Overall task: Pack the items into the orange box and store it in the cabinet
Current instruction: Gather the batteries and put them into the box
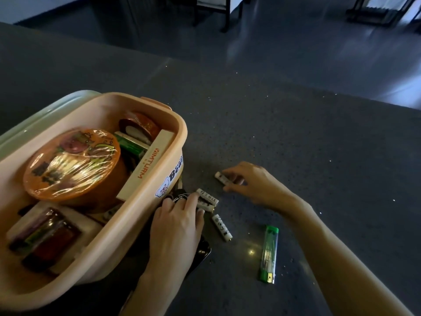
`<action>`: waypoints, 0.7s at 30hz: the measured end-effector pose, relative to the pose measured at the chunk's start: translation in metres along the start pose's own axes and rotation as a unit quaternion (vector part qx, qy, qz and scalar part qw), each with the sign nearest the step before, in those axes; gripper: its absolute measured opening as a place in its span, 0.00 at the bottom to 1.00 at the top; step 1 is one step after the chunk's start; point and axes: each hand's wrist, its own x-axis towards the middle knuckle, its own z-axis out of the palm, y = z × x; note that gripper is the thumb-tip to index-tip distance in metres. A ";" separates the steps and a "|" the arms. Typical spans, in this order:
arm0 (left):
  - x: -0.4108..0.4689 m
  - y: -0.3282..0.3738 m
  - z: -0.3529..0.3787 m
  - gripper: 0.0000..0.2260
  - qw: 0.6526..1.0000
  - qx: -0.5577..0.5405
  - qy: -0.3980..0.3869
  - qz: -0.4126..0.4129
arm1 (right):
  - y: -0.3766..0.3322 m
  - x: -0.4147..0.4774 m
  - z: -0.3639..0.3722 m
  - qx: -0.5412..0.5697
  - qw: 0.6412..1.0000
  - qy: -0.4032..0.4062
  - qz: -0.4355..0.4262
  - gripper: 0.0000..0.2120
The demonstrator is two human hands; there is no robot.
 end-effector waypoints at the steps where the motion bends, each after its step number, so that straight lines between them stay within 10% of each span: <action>1: 0.000 0.000 -0.001 0.14 1.000 0.002 -0.004 -0.001 | -0.002 -0.002 0.000 0.019 1.000 -0.018 -0.005 0.23; 12: 0.002 -0.002 -0.002 0.23 0.999 -0.023 -0.020 -0.029 | -0.024 0.016 0.012 -0.045 0.986 -0.157 -0.045 0.38; 21: 0.000 -0.004 0.000 0.21 0.993 -0.108 -0.035 -0.036 | -0.028 0.014 0.015 -0.062 0.987 -0.127 -0.074 0.31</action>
